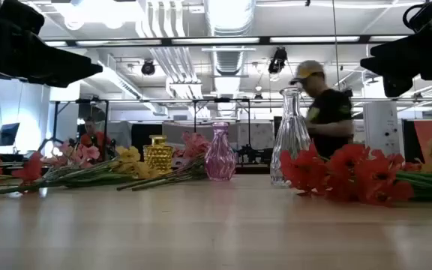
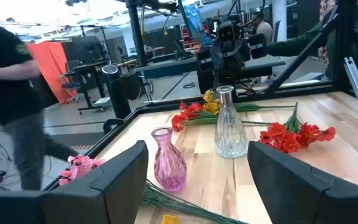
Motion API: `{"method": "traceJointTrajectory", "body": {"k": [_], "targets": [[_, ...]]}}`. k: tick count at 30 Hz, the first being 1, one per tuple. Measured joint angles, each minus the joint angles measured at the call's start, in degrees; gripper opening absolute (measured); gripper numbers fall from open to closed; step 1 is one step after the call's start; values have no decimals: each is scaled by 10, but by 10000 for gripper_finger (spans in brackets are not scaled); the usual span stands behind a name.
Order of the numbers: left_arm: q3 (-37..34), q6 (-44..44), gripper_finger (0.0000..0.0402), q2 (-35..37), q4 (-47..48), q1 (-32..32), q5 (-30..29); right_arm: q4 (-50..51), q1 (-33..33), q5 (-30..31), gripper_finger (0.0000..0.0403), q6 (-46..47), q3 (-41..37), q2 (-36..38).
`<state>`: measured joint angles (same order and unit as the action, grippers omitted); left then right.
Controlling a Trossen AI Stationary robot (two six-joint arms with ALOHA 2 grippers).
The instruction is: Sort flowers into vase by color
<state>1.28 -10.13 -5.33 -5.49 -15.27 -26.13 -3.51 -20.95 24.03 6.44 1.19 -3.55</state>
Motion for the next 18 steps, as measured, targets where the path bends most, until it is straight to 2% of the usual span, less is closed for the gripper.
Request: {"method": "traceJointTrajectory", "body": {"k": [18], "targets": [[0,0,258,0,0,0,0,0,0,0,129,0,0,0]]}}
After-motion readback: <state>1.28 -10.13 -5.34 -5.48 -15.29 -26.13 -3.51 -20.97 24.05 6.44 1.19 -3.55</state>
